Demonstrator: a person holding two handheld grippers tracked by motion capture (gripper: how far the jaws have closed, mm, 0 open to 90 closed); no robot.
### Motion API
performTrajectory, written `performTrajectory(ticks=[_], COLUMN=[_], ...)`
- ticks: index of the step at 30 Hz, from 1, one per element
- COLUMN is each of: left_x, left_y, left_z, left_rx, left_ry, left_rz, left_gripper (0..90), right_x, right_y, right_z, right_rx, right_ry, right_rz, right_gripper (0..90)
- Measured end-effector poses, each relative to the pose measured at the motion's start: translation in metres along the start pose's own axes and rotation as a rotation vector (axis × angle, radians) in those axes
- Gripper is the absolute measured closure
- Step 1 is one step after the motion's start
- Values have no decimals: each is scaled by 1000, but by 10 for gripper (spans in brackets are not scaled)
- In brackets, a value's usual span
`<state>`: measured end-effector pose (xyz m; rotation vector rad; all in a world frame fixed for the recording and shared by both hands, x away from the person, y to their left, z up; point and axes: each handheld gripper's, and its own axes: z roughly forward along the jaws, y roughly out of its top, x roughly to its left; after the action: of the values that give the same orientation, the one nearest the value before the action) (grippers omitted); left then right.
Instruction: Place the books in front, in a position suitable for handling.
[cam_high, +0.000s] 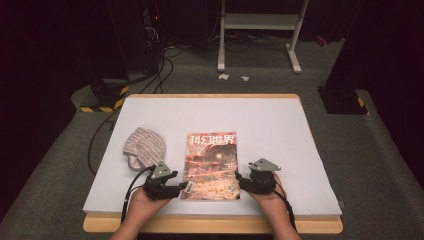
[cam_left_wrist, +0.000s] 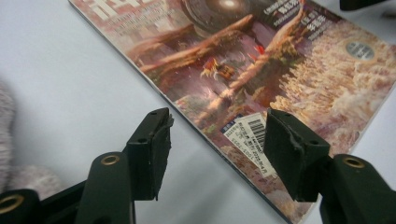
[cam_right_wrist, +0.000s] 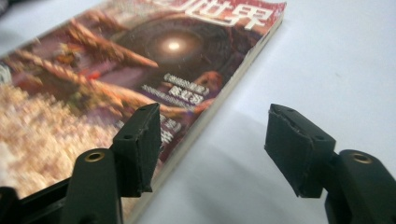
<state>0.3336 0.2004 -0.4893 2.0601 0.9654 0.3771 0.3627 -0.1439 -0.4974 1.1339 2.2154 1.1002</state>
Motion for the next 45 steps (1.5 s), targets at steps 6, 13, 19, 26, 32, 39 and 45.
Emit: performTrajectory(ticks=[6,13,19,26,32,39,45], left_x=[6,28,53,88,112,130,136], left_y=[2,6,6,2,-2,-7,-10], left_z=[-12,-29,-46,-44,-36,-19,-9], left_rx=[-50,-104,-116,-51,-40,8,44], left_ry=[31,112,228,333,333,286,262], left_rz=[30,31,33,-32,-115,-178,-212], left_gripper=[393,323,283,278,252,166,84], right_x=[0,-4,-7,-8,-5,-1,0], right_y=[-1,-1,-2,-8,-14,-22,-28], right_z=[0,-5,-13,-18,-25,-34,-39], right_rx=[10,50,37,18,-8,-17,-4], right_ry=[-1,-1,-10,-17,-26,-43,-58], right_rz=[16,40,41,71,68,63,59], right_gripper=[232,168,177,197,234,241,243])
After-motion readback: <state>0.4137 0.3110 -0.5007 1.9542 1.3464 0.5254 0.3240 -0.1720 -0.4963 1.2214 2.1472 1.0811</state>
